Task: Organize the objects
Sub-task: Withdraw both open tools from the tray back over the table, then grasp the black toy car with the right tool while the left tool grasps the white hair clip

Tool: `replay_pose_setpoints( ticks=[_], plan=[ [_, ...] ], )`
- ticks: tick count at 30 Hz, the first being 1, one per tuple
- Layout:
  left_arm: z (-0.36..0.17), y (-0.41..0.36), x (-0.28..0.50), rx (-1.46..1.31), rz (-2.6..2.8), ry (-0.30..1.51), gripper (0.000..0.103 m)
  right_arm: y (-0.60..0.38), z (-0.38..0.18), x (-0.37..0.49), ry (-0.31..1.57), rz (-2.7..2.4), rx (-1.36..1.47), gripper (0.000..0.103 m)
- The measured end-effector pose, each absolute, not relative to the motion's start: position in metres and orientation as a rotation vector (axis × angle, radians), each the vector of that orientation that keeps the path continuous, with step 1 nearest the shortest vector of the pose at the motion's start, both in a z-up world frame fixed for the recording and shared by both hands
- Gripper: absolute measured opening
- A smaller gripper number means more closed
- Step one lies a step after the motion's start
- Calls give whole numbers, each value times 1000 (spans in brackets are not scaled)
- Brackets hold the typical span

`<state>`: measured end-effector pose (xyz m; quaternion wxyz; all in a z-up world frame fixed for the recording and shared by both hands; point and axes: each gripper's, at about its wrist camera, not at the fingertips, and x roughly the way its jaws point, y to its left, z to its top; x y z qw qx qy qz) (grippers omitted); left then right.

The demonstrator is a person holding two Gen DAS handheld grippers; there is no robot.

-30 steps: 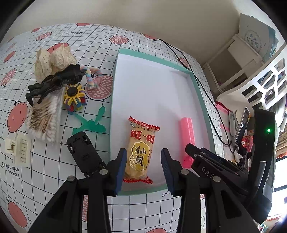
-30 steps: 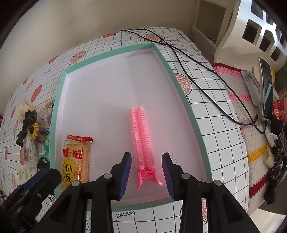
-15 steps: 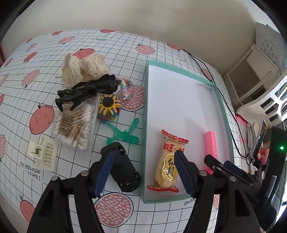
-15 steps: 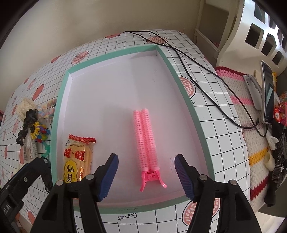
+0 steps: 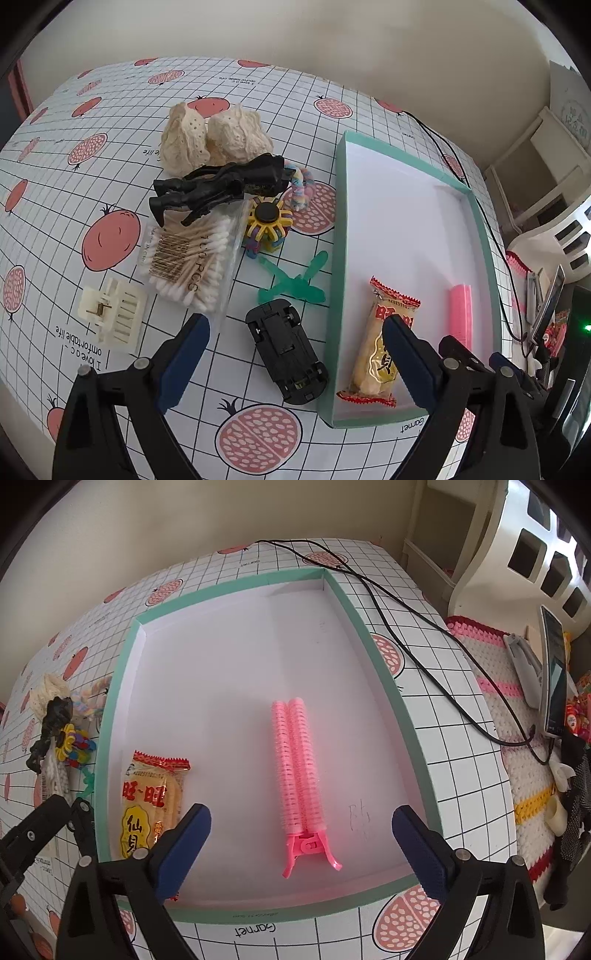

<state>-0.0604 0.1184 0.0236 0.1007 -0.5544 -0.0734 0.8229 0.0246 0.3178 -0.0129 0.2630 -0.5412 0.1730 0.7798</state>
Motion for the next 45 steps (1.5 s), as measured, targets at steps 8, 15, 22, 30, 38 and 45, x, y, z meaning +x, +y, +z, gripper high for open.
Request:
replay_pose_setpoints(
  ticks=[8, 15, 22, 30, 38, 45],
  plan=[
    [22, 113, -61, -1649, 2438, -245, 95, 316, -14, 24, 438, 2113, -1460, 103],
    [25, 112, -63, -1627, 2437, -260, 95, 314, -12, 24, 435, 2122, -1446, 103],
    [43, 95, -65, -1522, 2484, -331, 95, 301, 17, 20, 403, 2259, -1294, 103],
    [54, 43, -76, -1528, 2571, -460, 95, 261, 29, 0, 322, 2427, -1279, 103],
    [38, -6, -82, -1675, 2577, -562, 95, 215, 23, -19, 260, 2532, -1381, 103],
    [25, -23, -85, -1778, 2537, -490, 95, 179, 16, -31, 219, 2605, -1490, 102]
  ],
)
